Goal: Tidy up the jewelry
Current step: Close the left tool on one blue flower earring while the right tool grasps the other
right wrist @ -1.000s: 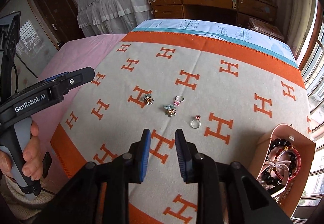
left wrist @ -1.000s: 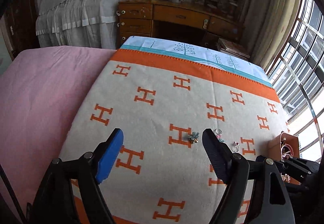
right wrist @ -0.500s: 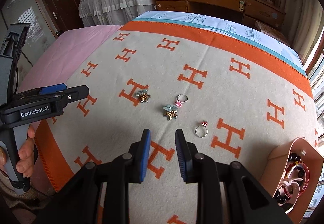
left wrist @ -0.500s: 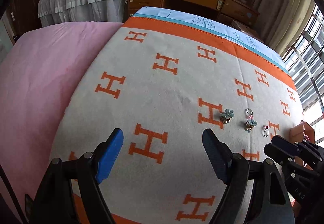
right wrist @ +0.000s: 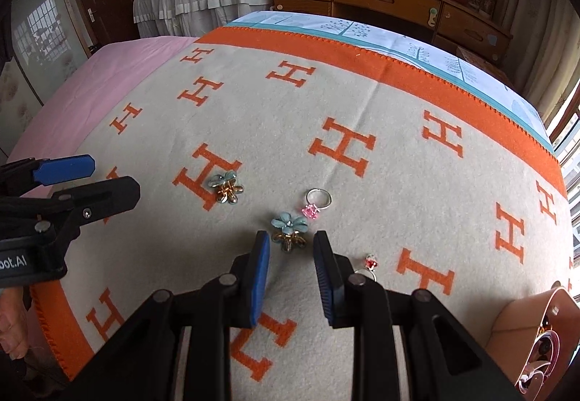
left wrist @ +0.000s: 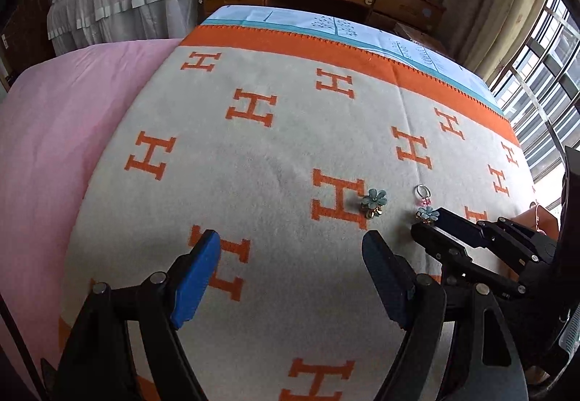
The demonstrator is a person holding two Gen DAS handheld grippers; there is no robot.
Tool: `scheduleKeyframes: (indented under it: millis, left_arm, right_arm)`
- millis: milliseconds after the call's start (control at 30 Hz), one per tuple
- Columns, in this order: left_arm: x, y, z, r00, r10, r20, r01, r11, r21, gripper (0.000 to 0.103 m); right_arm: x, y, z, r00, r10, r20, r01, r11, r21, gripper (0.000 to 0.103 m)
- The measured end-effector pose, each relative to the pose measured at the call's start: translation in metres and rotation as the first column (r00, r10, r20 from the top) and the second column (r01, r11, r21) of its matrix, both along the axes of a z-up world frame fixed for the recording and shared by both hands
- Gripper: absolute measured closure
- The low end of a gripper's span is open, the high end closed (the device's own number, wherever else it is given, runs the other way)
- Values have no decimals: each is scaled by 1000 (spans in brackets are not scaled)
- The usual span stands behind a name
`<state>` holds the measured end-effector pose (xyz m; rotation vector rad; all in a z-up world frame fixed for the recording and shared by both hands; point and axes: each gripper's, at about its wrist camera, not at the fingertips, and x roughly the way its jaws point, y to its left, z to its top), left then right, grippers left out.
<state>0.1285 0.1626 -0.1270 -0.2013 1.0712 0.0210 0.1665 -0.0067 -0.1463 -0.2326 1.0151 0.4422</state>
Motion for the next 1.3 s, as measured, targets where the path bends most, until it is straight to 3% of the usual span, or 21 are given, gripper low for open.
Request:
scheduleKeyframes:
  millis: [200,400,667,867,933,1000,1233,1300]
  left_arm:
    - [10,-11,-5,999,-25,-27,24,998,-59,24]
    - [25,-23,-13,998,-7,-63,0,993,-116,24]
    - [37,-48,-22,998,66,-23,-67,997,-40,25]
    - [36,-65,-28,996,92,10,-93,993,79,49]
    - [35,-67,-28,995,99,34,-102,990,102,63]
    - [32,-68,-28,993,99,59,-104,989,105,86]
    - [10,-59,-22,987,102,128,-107,994,32,87]
    - [4,-61,-17,983,95,158,-103,994,41,87]
  right_arm:
    - [-2,7,-2,997,27,70,-26,1000,-16,83]
    - [-8,-8,1,999,-2,36,1,999,34,83]
    - [-45,-31,13,998,6,70,-11,997,74,83]
    - [-63,-50,23,992,10,124,-24,994,111,83]
    - [-65,-55,25,992,7,129,-24,991,129,83]
    - [-66,-61,26,991,3,132,-22,989,144,83]
    - [-76,-81,34,985,-21,169,-11,982,188,83]
    - [-82,-87,36,983,-31,181,-6,980,198,83]
